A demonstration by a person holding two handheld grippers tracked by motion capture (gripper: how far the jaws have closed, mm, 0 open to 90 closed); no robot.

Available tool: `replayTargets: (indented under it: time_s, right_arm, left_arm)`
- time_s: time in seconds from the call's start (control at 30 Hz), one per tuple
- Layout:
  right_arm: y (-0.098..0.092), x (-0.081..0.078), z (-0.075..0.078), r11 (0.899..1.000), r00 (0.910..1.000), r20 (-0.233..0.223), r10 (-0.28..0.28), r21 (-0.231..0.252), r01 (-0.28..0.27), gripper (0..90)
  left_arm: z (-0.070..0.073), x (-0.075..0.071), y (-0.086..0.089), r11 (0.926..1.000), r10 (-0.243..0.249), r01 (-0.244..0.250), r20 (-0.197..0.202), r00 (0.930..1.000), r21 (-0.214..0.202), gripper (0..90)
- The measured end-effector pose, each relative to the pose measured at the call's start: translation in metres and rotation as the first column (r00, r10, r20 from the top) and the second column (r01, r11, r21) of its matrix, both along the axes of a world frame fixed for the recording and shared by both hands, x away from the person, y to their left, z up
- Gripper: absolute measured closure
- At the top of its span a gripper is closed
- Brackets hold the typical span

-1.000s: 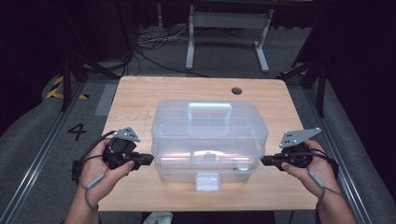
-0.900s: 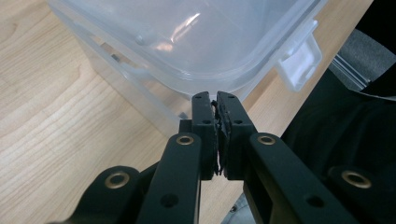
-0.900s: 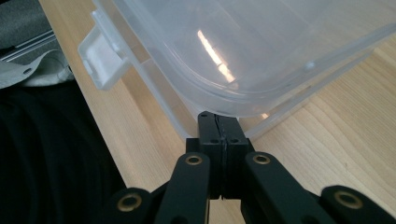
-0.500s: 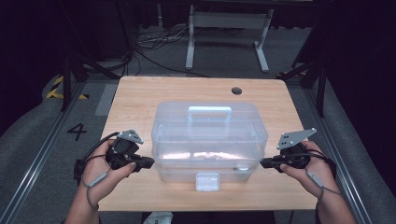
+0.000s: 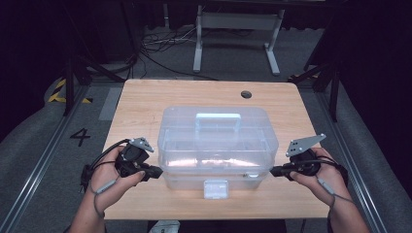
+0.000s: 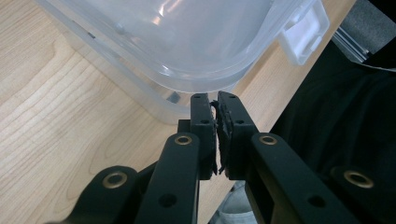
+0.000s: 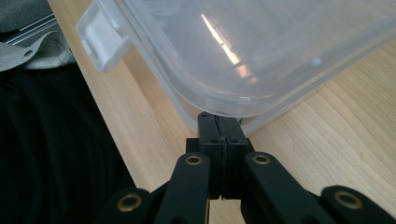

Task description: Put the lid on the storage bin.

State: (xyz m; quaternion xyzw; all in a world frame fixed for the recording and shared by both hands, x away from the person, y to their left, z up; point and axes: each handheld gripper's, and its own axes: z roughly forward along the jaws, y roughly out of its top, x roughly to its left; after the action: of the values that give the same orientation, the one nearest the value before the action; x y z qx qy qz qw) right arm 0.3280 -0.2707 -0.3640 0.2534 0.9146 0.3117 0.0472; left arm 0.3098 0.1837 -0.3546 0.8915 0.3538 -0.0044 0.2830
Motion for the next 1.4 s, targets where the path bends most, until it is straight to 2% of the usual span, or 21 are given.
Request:
replayTargets:
  time_s: [0.23, 0.67, 0.9, 0.97, 1.03, 1.23, 1.37, 1.4]
  right_arm:
    - [0.001, 0.001, -0.003, 1.000, 0.9999, -0.013, 0.004, -0.016, -0.004, 90.0]
    - [0.003, 0.001, -0.008, 0.999, 0.9995, -0.030, 0.004, -0.037, -0.005, 90.0]
    - [0.002, 0.003, -0.013, 0.996, 0.9987, -0.049, -0.011, -0.085, 0.007, 90.0]
    - [0.001, 0.004, -0.016, 0.997, 0.9977, -0.067, -0.012, -0.082, 0.007, 90.0]
    - [0.002, 0.003, -0.016, 0.995, 0.9969, -0.079, 0.002, -0.100, -0.010, 90.0]
    - [0.000, 0.003, -0.013, 0.995, 0.9969, -0.078, 0.003, -0.101, -0.011, 90.0]
    - [-0.004, 0.003, -0.009, 0.996, 0.9972, -0.075, 0.005, -0.085, -0.011, 90.0]
    - [-0.007, 0.002, -0.004, 0.998, 0.9975, -0.068, 0.016, -0.065, -0.020, 90.0]
  left_arm:
    - [-0.003, 0.001, -0.003, 0.9995, -0.009, 0.009, -0.012, 0.9999, 0.030, 85.4]
    - [-0.006, 0.001, -0.006, 0.9981, -0.024, 0.026, -0.038, 0.9990, 0.055, 85.3]
    - [-0.009, 0.001, -0.006, 0.9975, -0.023, 0.027, -0.060, 0.9979, 0.065, 83.9]
    - [-0.010, 0.001, -0.005, 0.9972, -0.024, 0.028, -0.064, 0.9976, 0.070, 83.9]
    - [-0.010, 0.001, -0.005, 0.9974, -0.022, 0.026, -0.063, 0.9978, 0.068, 83.8]
    - [-0.008, 0.000, 0.000, 0.9985, -0.004, 0.006, -0.041, 0.9991, 0.055, 79.7]
    - [-0.008, -0.001, 0.005, 0.9990, 0.020, -0.019, -0.032, 0.9993, 0.039, 74.4]
    - [-0.007, -0.002, 0.007, 0.9991, 0.028, -0.027, -0.029, 0.9992, 0.033, 74.2]
